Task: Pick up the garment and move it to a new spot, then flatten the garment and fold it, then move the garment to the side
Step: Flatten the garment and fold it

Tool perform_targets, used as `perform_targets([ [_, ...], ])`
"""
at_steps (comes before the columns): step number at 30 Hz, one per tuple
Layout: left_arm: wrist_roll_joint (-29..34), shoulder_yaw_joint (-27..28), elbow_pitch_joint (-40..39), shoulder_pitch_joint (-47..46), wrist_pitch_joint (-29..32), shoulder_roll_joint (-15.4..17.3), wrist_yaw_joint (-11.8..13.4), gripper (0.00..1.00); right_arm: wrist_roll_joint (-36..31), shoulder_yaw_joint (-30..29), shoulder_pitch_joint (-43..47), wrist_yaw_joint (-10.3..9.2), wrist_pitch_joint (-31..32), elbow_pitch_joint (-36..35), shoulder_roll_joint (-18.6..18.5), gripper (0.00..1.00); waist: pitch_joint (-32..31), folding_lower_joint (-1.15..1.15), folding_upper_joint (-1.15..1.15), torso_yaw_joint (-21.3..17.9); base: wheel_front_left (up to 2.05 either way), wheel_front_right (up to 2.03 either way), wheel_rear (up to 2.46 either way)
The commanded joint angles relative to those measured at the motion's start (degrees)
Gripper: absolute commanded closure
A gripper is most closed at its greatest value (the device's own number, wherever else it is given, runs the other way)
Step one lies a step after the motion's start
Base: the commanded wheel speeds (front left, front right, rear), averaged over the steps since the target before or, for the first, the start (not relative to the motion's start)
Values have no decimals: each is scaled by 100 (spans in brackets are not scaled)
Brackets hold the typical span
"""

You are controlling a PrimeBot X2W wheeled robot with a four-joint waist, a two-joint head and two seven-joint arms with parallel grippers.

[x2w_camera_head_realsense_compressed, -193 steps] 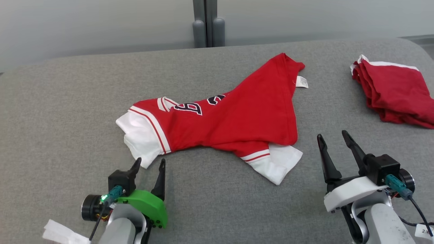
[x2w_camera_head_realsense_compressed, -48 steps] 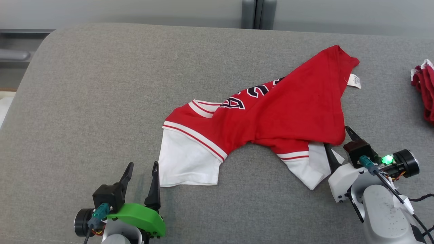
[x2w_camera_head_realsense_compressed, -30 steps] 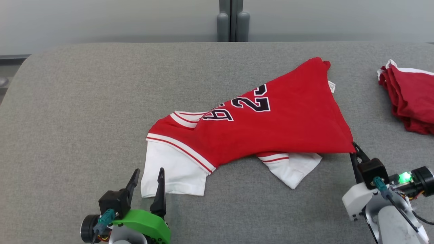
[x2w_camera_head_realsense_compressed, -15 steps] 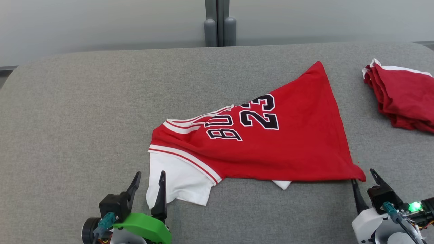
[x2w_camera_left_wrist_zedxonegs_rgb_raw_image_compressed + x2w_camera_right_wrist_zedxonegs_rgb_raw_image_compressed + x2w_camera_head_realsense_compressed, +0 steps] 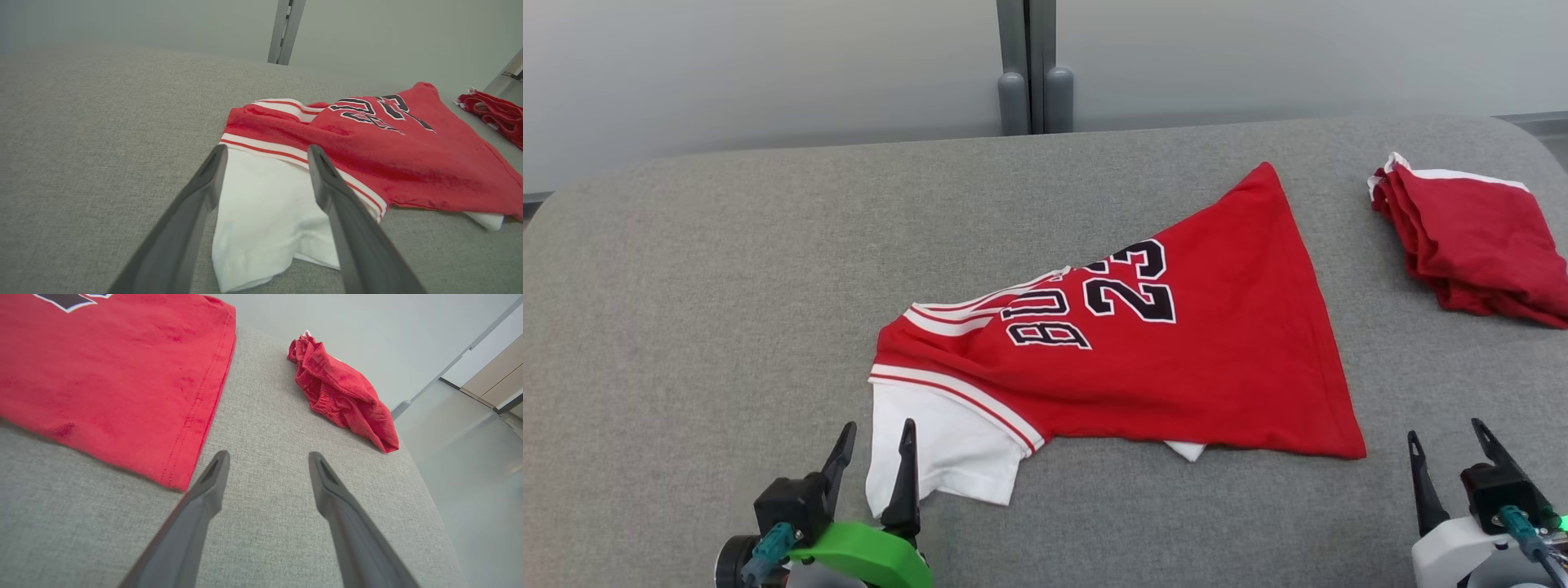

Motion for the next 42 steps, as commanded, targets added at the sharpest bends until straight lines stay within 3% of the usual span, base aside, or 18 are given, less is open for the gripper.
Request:
perform_targets([
  [1,32,33,-49,69,-17,-17,-32,0,82,-81,62,-9,-11,-81,-26,0,-39,0,0,-45,0,0,0],
  [9,155,215,-174,122,-17,-108,-124,0,1046,-63,-348,-9,-11,-68,-23,0,-130,0,0,-111,0,0,0],
  [26,505,954,-328,546,-18,-366,-520,0,2413,1039,-649,-9,-11,264,-26,0,-582,0,0,139,0,0,0],
  [42,557,1084,-218,711,-18,-426,-599,0,2750,1353,-482,-9,-11,315,-24,0,-698,0,0,82,0,0,0],
])
